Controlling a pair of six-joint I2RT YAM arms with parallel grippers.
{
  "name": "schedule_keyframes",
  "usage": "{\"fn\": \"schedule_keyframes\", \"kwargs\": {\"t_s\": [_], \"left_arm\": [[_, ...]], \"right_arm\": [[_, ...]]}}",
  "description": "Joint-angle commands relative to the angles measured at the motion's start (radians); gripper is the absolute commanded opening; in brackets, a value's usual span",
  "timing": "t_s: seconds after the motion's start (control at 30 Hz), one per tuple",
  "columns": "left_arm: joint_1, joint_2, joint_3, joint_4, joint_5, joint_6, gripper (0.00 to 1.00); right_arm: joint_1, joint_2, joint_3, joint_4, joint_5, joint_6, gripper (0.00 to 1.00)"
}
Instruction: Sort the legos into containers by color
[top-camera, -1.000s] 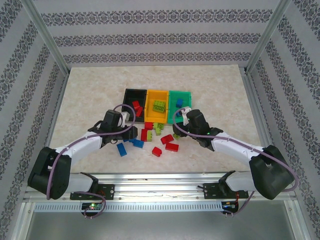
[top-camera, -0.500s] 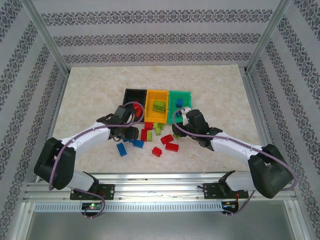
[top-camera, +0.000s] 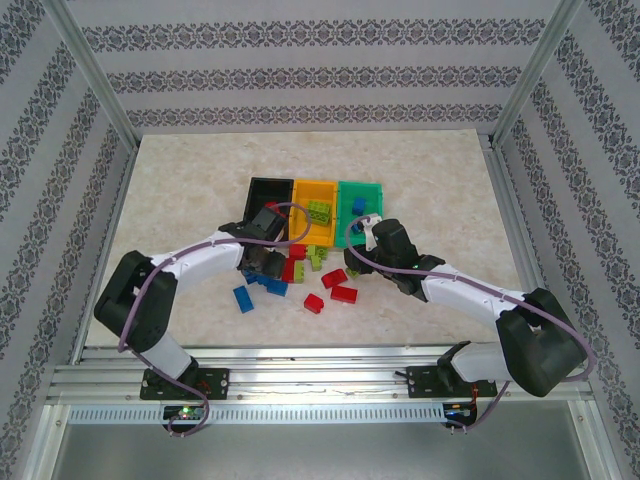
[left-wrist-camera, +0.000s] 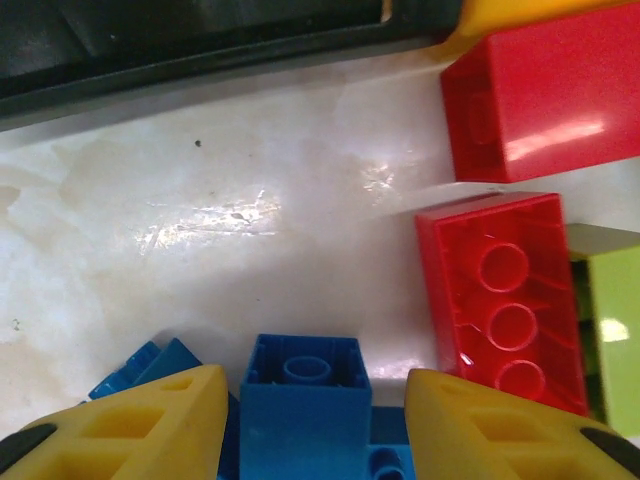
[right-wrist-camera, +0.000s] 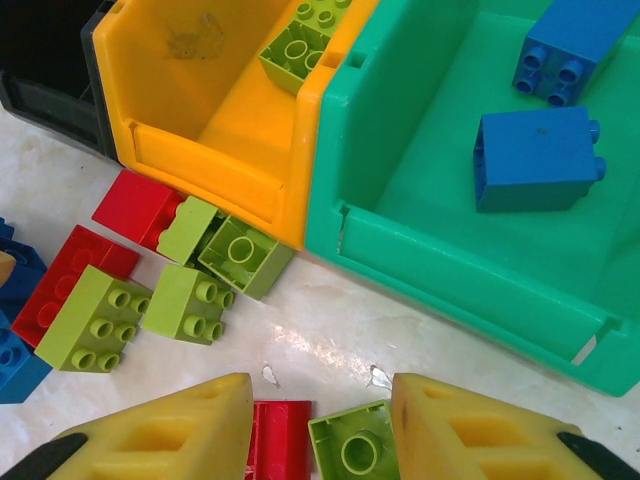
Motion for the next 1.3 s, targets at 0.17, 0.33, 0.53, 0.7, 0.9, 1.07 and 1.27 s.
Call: {"fn": "schedule_keyframes", "kwargs": {"t_s": [0.17, 0.33, 0.53, 0.7, 0.9, 1.07, 1.27], "left_arm": [[-0.017, 0.039, 0.013, -0.042, -0.026, 0.007, 0.44], [-0.024, 0.043, 0.006, -0.017, -0.014, -0.003, 0.38], [-0.037, 0.050, 0.030, -0.014, -0.008, -0.007, 0.36], [-0.041, 0.007, 0.063, -0.009, 0.001, -0.015, 0.35], [-0.041, -0.047, 0.170, -0.013, 0.020, -0.021, 0.35], [-0.041, -0.042, 0.270, 0.068, 0.104, -0.042, 0.35], [-0.041, 0.058, 0.419, 0.204, 0.216, -0.095, 0.35]], "right_arm": [[0.000, -0.025, -0.005, 0.025, -0.024, 0.011, 0.42], [-0.001, -0.024, -0.002, 0.018, -0.023, 0.010, 0.42], [-0.003, -0.034, -0.008, 0.020, -0.018, 0.012, 0.42], [-0.006, -0.052, -0.020, 0.029, -0.011, 0.019, 0.42], [-0.018, -0.095, -0.045, 0.040, 0.010, 0.038, 0.42], [-0.073, -0.133, -0.076, 0.045, 0.015, 0.093, 0.42], [-0.216, -0.189, -0.130, 0.061, -0.047, 0.174, 0.41]]}}
